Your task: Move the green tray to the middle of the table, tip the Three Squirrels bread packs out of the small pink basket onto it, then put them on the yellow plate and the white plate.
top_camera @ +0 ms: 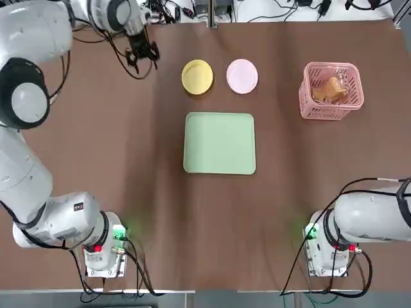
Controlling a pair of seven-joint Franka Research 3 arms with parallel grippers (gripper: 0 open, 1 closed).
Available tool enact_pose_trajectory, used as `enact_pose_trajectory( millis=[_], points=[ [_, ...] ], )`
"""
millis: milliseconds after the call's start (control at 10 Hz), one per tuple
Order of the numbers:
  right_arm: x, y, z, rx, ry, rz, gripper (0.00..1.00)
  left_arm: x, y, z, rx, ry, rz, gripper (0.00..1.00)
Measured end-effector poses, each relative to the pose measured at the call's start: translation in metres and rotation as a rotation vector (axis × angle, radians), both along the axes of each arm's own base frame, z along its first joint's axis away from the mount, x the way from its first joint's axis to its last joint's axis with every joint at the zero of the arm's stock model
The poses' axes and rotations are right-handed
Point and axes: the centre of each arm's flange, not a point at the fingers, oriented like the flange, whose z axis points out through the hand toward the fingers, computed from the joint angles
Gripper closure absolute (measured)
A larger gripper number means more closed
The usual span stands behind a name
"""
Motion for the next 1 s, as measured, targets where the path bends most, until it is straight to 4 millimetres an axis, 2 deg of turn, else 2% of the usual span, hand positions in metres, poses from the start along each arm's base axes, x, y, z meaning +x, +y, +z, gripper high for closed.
enact_pose_trajectory(
  millis=[200,300,400,600,700,1000],
  points=[
    [0.001,0.003,-0.005,0.000,0.001,0.005,0.06,0.016,0.042,0.051,0.017,-0.061,-0.049,0.00],
    [0.005,0.005,-0.018,0.000,0.002,0.009,0.06,0.023,0.064,0.072,0.028,-0.087,-0.042,0.00],
    [0.010,0.007,-0.041,0.001,0.007,0.012,0.06,0.031,0.085,0.088,0.030,-0.114,-0.020,0.00],
    [0.014,0.012,-0.094,0.001,0.046,0.020,0.06,0.042,0.130,0.108,0.074,-0.158,-0.038,0.00],
    [0.014,0.014,-0.121,0.001,0.055,0.025,0.06,0.040,0.140,0.117,0.076,-0.168,-0.072,0.00],
    [0.003,0.017,-0.209,0.000,0.055,0.030,0.06,0.021,0.123,0.153,0.022,-0.185,-0.084,0.00]
  ],
)
